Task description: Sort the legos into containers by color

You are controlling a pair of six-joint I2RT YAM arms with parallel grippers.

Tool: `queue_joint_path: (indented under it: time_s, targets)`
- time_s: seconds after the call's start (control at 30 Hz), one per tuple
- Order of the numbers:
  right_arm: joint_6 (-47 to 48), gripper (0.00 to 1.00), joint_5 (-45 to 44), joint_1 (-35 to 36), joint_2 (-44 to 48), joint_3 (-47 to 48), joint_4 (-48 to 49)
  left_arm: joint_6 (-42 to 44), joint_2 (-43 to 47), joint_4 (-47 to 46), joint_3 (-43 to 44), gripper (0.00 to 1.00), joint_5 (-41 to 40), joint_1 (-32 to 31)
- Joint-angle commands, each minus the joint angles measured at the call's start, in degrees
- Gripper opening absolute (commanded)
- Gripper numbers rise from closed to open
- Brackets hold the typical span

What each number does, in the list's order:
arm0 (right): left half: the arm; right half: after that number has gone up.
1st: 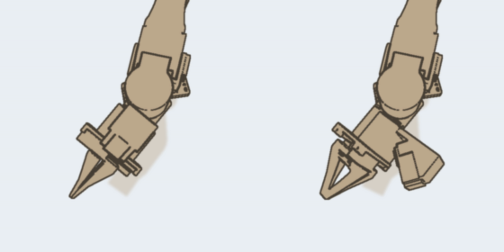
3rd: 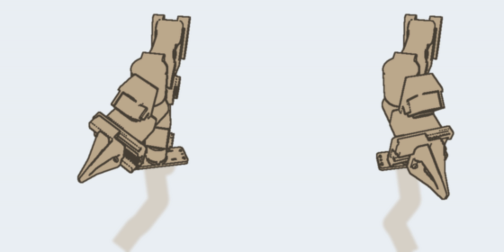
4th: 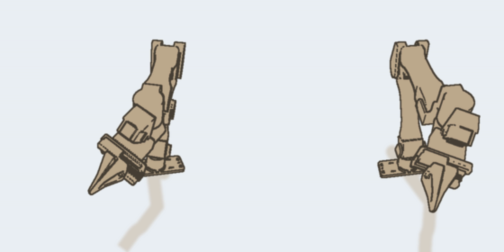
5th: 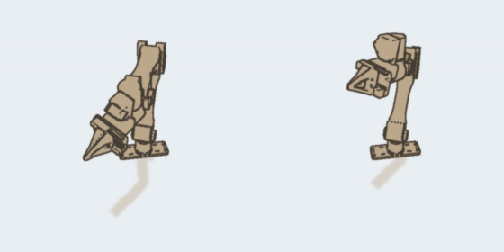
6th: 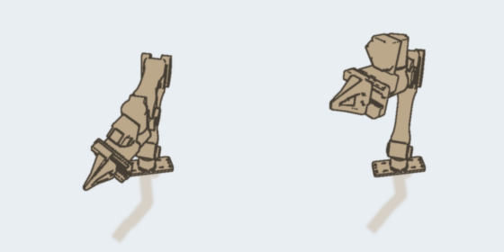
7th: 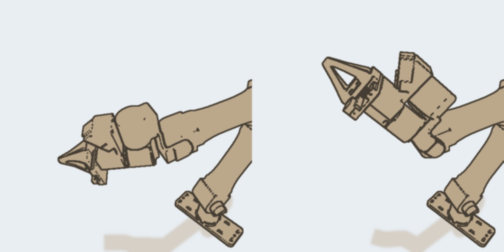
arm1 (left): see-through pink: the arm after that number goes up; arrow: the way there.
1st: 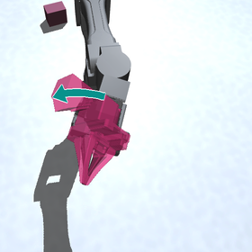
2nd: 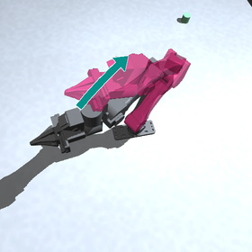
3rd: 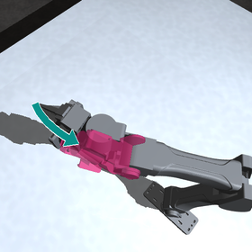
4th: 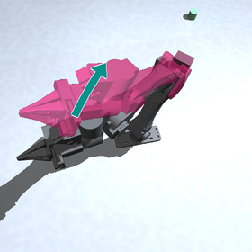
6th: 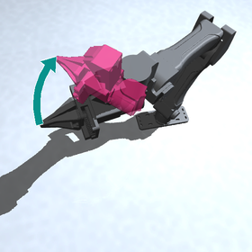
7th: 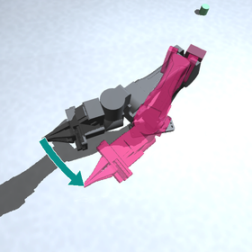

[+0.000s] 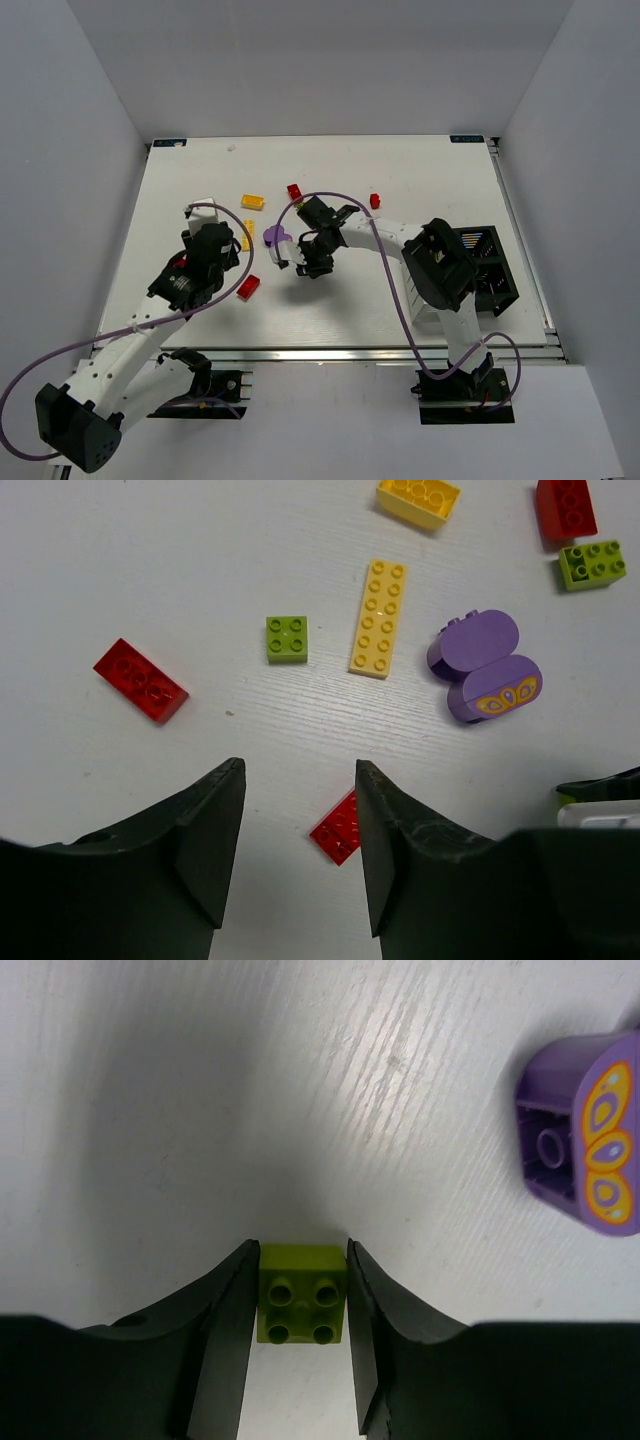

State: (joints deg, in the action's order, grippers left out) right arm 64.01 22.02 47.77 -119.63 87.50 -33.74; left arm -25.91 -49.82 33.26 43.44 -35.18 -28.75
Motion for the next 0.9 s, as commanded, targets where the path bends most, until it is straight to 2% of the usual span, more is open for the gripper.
queue_joint_path:
  time_s: [0.0,0.1,0.13,0.27,0.37,0.5,0.63,0.87]
  targets:
    - [-4.7,0.10,2.2,-1.1,4.8,-0.8,-3.1,0.8,-1.4,-1.9,-0.6,0.59,3.2,1.2]
    - [-10.4,0.10,3.5,-2.7,10.0,0.4,-2.6,1.2,-5.1,-3.1,-0.4,0.66,6.2,3.7]
    - [-14.7,0.10,3.7,-3.0,11.6,0.6,-2.4,1.2,-6.3,-3.3,-0.2,0.74,7.0,4.3]
    - [-23.7,0.09,5.3,-6.3,24.5,-3.5,1.3,2.5,-12.9,-4.6,1.3,0.81,15.4,9.2]
    - [-26.7,0.10,5.3,-10.5,31.7,-6.1,0.3,3.1,-17.4,-5.1,2.7,0.82,19.4,12.1]
    - [-29.3,0.10,-0.2,-15.2,39.7,-12.9,-0.5,3.1,-21.4,-6.1,4.2,0.83,23.2,14.2]
    - [-32.2,0.09,-2.7,-22.8,48.9,-19.3,1.4,3.9,-24.5,-6.5,6.1,0.84,24.0,15.6]
    - [-34.8,0.10,-5.8,-31.3,54.2,-25.3,0.6,5.7,-30.1,-6.8,9.6,0.85,24.5,17.2]
